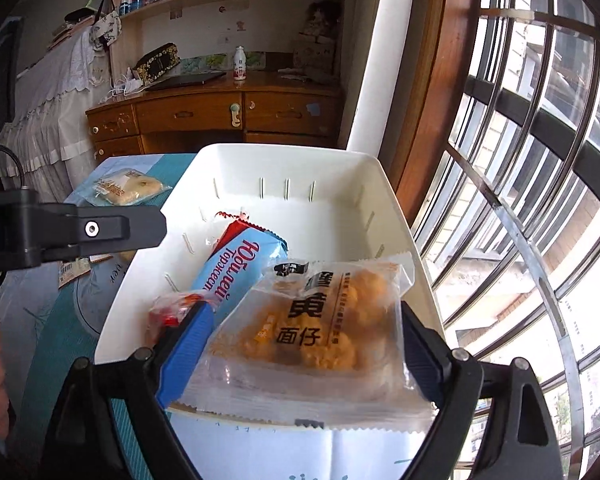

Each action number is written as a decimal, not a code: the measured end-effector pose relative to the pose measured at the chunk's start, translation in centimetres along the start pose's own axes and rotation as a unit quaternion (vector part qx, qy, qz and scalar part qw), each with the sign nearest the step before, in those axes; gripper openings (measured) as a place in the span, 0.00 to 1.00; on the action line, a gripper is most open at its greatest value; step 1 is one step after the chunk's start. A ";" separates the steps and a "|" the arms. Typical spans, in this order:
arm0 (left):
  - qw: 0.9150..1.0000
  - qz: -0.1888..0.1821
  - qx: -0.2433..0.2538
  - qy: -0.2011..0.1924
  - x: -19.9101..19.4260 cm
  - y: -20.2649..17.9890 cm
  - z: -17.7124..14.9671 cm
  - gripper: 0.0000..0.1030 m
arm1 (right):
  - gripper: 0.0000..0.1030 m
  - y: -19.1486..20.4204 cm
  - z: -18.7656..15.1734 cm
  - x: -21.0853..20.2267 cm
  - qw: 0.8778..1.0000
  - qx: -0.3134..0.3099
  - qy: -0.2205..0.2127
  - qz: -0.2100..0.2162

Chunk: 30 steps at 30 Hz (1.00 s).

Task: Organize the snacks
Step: 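Open both grippers to drop the cracker bag and red packet into the tray, then withdraw both open tools from the tray toward the remaining snacks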

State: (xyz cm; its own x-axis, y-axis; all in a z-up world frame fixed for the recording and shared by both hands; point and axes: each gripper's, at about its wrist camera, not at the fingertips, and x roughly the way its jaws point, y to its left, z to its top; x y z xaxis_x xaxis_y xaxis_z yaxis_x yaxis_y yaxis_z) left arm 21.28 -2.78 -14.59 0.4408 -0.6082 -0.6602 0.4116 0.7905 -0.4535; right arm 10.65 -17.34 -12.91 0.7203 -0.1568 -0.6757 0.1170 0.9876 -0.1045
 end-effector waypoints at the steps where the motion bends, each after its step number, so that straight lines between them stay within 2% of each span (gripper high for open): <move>1: 1.000 0.000 -0.002 -0.001 -0.1 0.1 0.0 0.64 | 0.87 -0.1 -0.1 0.1 1.000 0.005 0.004 0.000; 7: 1.000 0.002 -0.011 -0.009 -0.5 0.8 0.2 0.66 | 0.90 -1.3 0.1 0.0 0.999 0.036 0.001 -0.004; 10: 1.000 0.001 -0.014 -0.012 -0.8 1.1 0.1 0.66 | 0.95 -1.2 0.6 -0.8 0.999 0.031 -0.017 -0.010; 16: 0.999 0.010 -0.026 -0.019 -2.2 2.9 -0.1 0.68 | 0.96 -0.7 1.3 -1.1 0.999 0.029 -0.024 -0.021; 21: 0.999 0.022 -0.036 -0.019 -3.3 5.3 0.2 0.71 | 0.96 1.2 1.8 -1.2 0.999 0.026 -0.025 -0.017; 30: 0.999 0.035 -0.014 -0.022 -6.2 8.8 2.6 0.76 | 0.96 5.3 3.6 -3.0 0.999 0.030 -0.040 -0.010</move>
State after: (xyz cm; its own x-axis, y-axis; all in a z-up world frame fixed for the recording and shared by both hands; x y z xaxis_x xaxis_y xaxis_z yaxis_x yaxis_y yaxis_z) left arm 24.26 7.74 -12.96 0.5030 -0.5528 -0.6644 0.3553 0.8330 -0.4241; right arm 11.56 -11.68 -8.78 0.7689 -0.1794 -0.6137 0.1711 0.9826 -0.0729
